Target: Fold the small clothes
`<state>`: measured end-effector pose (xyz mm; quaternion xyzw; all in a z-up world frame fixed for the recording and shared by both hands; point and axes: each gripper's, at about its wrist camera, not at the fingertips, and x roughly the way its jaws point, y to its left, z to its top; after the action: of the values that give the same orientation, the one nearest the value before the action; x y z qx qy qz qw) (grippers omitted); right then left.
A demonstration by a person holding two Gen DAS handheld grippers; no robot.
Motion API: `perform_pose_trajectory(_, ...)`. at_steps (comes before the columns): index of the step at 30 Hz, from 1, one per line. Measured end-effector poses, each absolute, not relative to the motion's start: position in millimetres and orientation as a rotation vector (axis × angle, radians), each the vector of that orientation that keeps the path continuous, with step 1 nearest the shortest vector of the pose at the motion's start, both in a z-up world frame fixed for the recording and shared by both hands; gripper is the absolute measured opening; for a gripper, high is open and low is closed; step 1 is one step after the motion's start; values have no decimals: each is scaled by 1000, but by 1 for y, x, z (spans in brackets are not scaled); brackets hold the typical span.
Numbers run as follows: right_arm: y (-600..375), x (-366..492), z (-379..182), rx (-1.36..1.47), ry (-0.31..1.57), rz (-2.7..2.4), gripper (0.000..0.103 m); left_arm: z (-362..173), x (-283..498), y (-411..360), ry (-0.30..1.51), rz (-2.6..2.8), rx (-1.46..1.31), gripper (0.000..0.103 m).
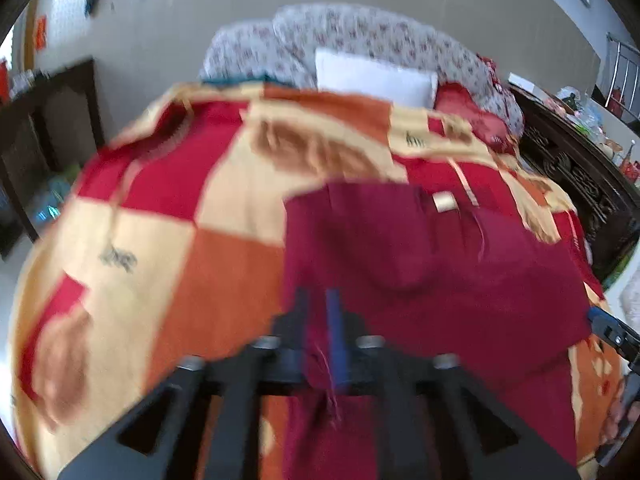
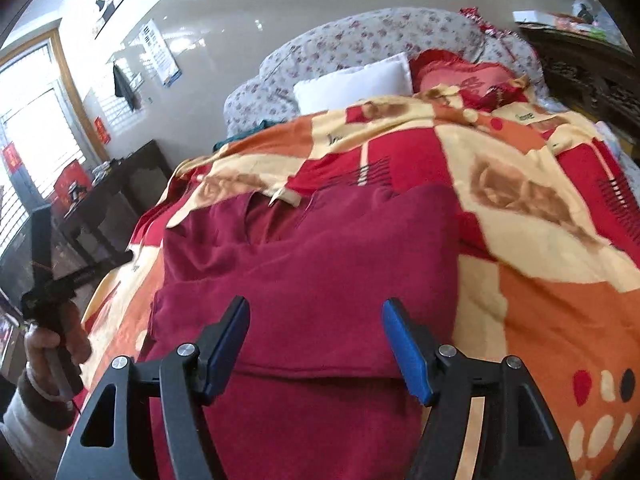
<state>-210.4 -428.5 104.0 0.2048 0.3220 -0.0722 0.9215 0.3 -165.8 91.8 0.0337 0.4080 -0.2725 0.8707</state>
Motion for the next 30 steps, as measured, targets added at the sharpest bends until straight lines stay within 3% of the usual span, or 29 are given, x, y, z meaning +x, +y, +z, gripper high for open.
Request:
perform_pose_trajectory(1, -428, -211, 103, 422, 664, -149, 74, 87, -2, -165, 854, -572, 61, 61)
perform_pose_trajectory(2, -428, -212, 102, 427, 667, -147, 74, 84, -5, -165, 840, -565, 53, 72)
perform_pose_trajectory(10, -426, -214, 94, 461, 692, -118, 74, 62, -10, -199, 802, -494, 239, 71)
perform_pose_trajectory(12, -424, -215, 93, 468, 694, -109, 74, 54, -11, -202, 817, -523, 244, 44)
perform_pose_trajectory(13, -423, -214, 92, 471, 698, -106, 74, 51, -12, -205, 832, -527, 259, 11)
perform_pose_trajectory(14, -423, -214, 91, 471, 704, -104, 74, 47, -15, -208, 847, -522, 290, 4)
perform_pose_trajectory(17, -421, -214, 89, 468, 715, -102, 74, 54, -28, -206, 790, -533, 310, 3)
perform_pose_trajectory(25, -428, -209, 102, 483, 671, -122, 74, 131, -14, -181, 656, -523, 193, 3)
perform_pose_trajectory(30, -433, -190, 112, 451, 645, -175, 74, 109, 18, -188, 788, -526, 184, 3)
